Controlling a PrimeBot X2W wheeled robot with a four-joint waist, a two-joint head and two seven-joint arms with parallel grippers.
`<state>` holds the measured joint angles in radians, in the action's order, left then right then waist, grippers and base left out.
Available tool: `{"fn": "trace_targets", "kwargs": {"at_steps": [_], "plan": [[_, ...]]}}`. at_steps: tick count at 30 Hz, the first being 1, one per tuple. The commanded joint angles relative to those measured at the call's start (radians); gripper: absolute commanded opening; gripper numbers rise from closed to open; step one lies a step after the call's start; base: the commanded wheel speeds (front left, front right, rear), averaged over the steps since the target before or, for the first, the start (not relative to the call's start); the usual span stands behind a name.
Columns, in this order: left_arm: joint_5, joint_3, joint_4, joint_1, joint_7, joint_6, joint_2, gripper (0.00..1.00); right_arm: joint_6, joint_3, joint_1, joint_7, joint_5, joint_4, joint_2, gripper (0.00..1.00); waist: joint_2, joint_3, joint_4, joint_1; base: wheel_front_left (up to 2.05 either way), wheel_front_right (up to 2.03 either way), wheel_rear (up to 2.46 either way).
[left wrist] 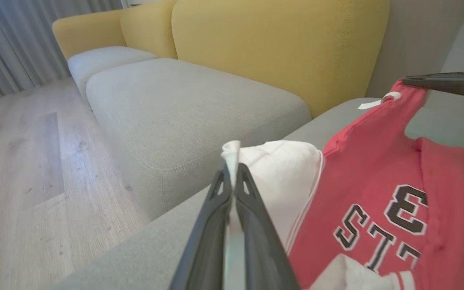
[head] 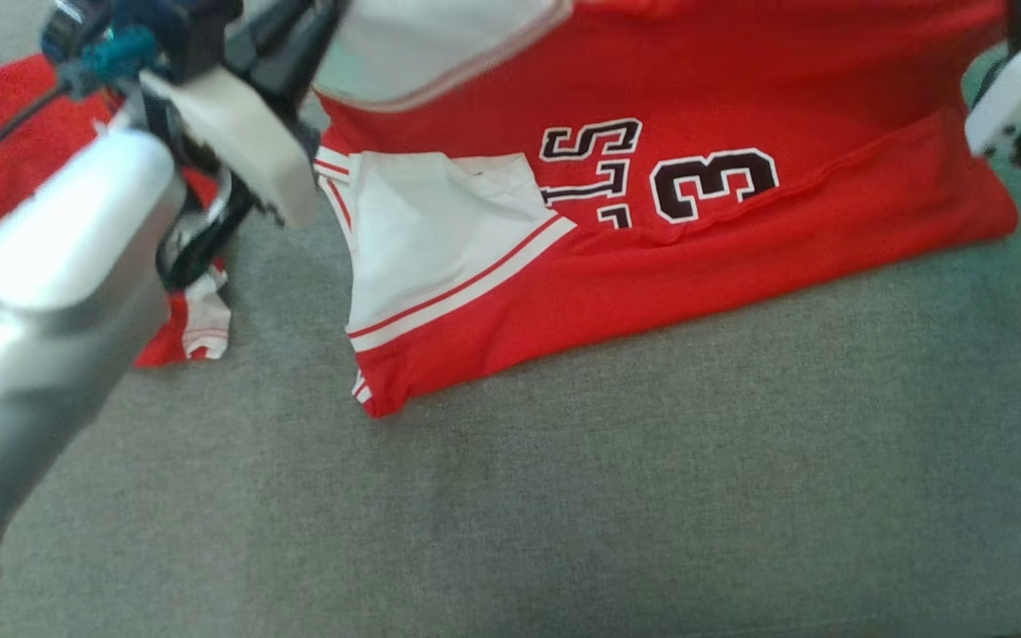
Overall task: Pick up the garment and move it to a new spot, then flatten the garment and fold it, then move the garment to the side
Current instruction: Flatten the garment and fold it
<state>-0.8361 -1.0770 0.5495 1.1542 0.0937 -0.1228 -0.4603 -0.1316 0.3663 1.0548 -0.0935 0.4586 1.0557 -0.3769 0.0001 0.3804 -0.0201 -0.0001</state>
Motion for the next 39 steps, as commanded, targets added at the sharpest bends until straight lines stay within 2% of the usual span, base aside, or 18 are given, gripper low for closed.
{"fn": "trace_targets", "kwargs": {"at_steps": [1, 17, 27, 37, 38, 39], "plan": [[-0.027, 0.025, -0.053, 0.009, -0.023, -0.002, -0.057, 0.00, 0.001, 0.029, -0.028, 0.019, 0.027, -0.039, -0.019, 0.00, -0.0001, -0.017, 0.008, 0.0001, 0.00, 0.00, 0.00], [-0.209, -0.121, -0.466, -0.183, -0.328, -0.007, -0.272, 0.00, 0.001, 0.264, -0.199, 0.313, 0.215, -0.157, -0.206, 0.00, -0.0001, -0.082, 0.014, 0.0001, 0.00, 0.00, 0.00], [-0.225, -0.151, -0.549, -0.203, -0.401, -0.006, -0.308, 0.00, 0.001, 0.337, -0.221, 0.428, 0.278, -0.210, -0.269, 0.00, -0.0001, -0.084, 0.007, 0.0001, 0.00, 0.00, 0.00], [-0.212, -0.164, -0.523, -0.222, -0.402, -0.003, -0.283, 0.00, 0.001, 0.376, -0.238, 0.516, 0.329, -0.233, -0.289, 0.00, -0.0001, -0.080, -0.003, 0.0001, 0.00, 0.00, 0.00], [-0.209, -0.166, -0.515, -0.225, -0.400, 0.000, -0.279, 0.45, 0.001, 0.373, -0.240, 0.527, 0.338, -0.228, -0.288, 0.13, -0.0001, -0.080, -0.004, 0.0001, 0.00, 0.00, 0.00], [-0.200, -0.166, -0.505, -0.228, -0.393, 0.007, -0.273, 1.00, 0.001, 0.367, -0.242, 0.533, 0.346, -0.221, -0.285, 1.00, -0.0001, -0.081, -0.005, 0.0001, 0.00, 0.00, 0.00]]}}
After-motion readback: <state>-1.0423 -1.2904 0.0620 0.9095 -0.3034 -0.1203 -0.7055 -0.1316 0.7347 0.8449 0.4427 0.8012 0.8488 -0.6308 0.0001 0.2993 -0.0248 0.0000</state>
